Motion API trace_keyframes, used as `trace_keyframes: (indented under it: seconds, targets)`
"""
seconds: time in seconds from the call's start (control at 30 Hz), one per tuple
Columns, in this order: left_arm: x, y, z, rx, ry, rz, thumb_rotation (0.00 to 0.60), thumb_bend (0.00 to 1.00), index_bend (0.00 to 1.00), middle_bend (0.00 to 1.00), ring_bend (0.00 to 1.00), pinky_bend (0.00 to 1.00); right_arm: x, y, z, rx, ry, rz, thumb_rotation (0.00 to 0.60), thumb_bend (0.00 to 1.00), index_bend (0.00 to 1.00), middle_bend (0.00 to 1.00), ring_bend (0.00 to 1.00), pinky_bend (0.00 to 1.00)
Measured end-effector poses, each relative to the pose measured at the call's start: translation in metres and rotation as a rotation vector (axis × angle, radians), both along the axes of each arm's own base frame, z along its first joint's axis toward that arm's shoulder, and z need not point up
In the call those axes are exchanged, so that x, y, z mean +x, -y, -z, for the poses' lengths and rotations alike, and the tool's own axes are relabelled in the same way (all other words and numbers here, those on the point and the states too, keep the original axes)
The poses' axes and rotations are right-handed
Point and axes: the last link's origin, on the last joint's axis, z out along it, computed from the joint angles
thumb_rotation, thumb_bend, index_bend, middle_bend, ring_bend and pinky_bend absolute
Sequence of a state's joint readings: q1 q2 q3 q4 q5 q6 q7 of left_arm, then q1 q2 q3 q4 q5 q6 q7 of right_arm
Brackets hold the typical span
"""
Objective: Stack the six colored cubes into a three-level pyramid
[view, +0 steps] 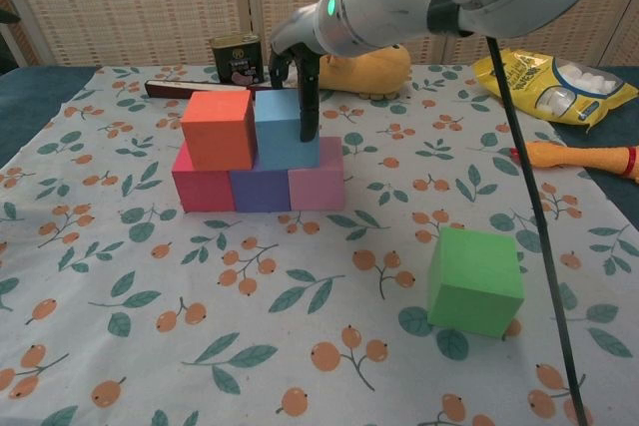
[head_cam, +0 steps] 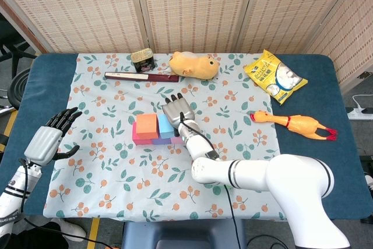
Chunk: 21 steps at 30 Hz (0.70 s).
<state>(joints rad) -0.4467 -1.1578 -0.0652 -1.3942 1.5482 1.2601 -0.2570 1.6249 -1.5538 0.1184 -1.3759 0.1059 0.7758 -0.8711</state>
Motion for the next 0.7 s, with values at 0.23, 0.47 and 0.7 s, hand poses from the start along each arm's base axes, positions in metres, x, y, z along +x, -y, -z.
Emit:
trace_keyframes:
  seconds: [0.23, 0.47, 0.7]
  targets:
    - [-0.0007, -0.0004, 0.0002, -0.001, 0.0, -0.003, 0.6, 0.31, 0.0, 0.0, 0.0, 0.15, 0.0005, 0.0008, 0.0009, -0.008, 0.004, 0.003, 0.6, 0.0, 0.45, 0.1, 0.0, 0.0]
    - [-0.0004, -0.0006, 0.0, -0.001, 0.001, -0.001, 0.6, 0.31, 0.0, 0.0, 0.0, 0.15, 0.0017, 0.0003, -0.0011, -0.008, 0.013, 0.012, 0.6, 0.0, 0.46, 0.11, 0.0, 0.0]
    - [0.0003, -0.0005, 0.0002, -0.002, 0.0, 0.002, 0.6, 0.31, 0.0, 0.0, 0.0, 0.15, 0.0015, -0.0004, -0.0014, -0.011, 0.012, 0.016, 0.6, 0.0, 0.45, 0.11, 0.0, 0.0]
